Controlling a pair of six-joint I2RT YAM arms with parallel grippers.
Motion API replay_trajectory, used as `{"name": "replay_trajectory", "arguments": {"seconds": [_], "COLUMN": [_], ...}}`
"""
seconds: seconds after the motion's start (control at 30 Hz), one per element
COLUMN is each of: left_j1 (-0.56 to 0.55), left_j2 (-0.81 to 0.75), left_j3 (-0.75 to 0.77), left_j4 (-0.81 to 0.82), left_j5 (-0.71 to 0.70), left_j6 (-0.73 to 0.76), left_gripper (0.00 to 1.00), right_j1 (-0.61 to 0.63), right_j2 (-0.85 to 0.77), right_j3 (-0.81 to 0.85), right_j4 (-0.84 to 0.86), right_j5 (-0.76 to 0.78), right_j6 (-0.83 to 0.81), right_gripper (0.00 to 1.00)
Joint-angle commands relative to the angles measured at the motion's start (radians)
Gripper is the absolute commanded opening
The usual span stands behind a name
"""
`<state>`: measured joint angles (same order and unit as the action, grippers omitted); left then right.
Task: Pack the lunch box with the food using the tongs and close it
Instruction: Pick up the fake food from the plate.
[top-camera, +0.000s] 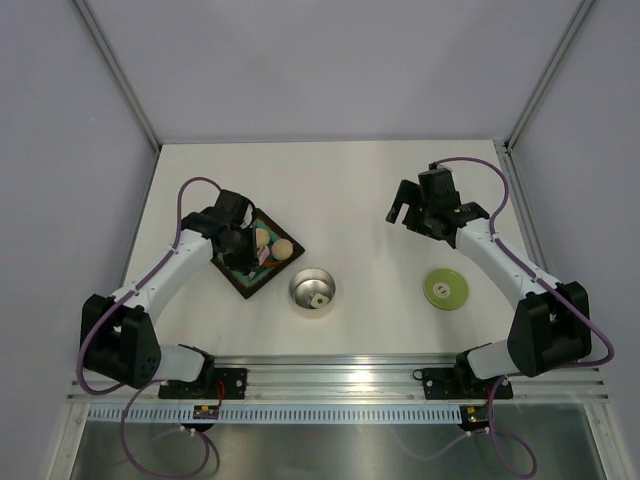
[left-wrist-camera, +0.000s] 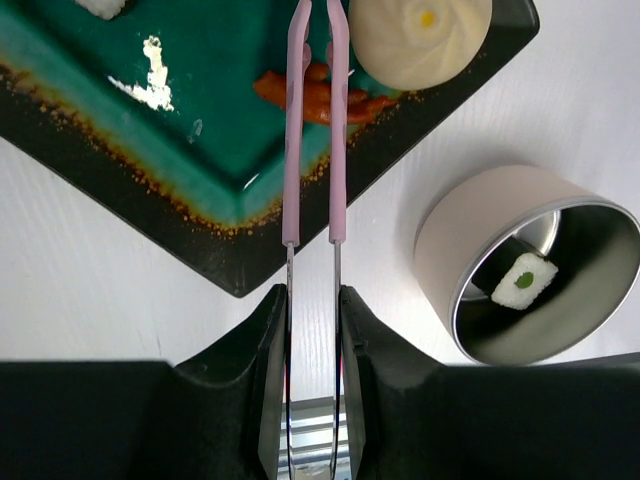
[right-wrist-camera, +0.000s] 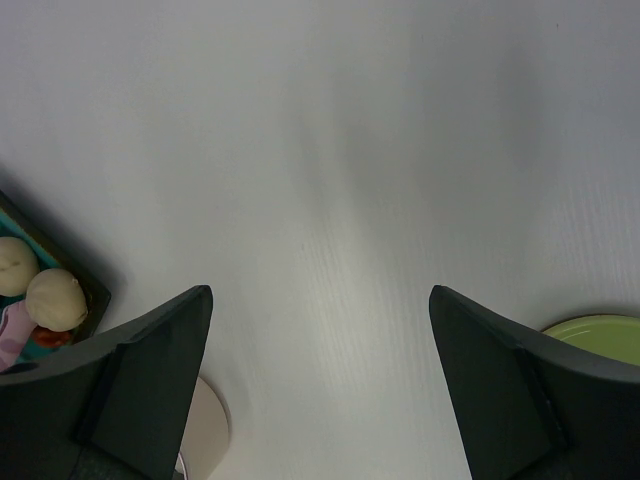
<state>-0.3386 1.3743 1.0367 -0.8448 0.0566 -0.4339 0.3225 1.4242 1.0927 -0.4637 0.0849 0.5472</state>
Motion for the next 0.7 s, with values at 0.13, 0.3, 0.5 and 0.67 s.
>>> {"name": "replay_trajectory", "arguments": {"seconds": [0.13,0.3,0.5,0.67], "left_j1": [0.004,0.004,-0.007,-0.092], "left_j2": [-0.125,-0.175,-0.228,-0.192], "left_j3": [-0.038,-0.032,-0.017,-0.027], "left_j4": [-0.063,-0.105,-0.123,-0.131], "left_j5": [0.008,0.012,0.035,0.084], "left_j6": [0.023,0.027,0.052,0.066], "left_gripper": [0.00,0.00,0.00,0.00], "right_j1": [0.004,0.004,0.003,0.003], "right_j2": [-0.018,-0.019,-0.028,-0.024], "right_j3": [0.010,0.003,-0.005,-0.002], "right_j4": [0.023,0.025,0.026,0.028], "right_j5": [-0.011,-0.013,-0.014,-0.016], "right_j6": [0.011,0.014,0.017,0.019], "right_gripper": [0.97,0.97,0.97,0.97]}}
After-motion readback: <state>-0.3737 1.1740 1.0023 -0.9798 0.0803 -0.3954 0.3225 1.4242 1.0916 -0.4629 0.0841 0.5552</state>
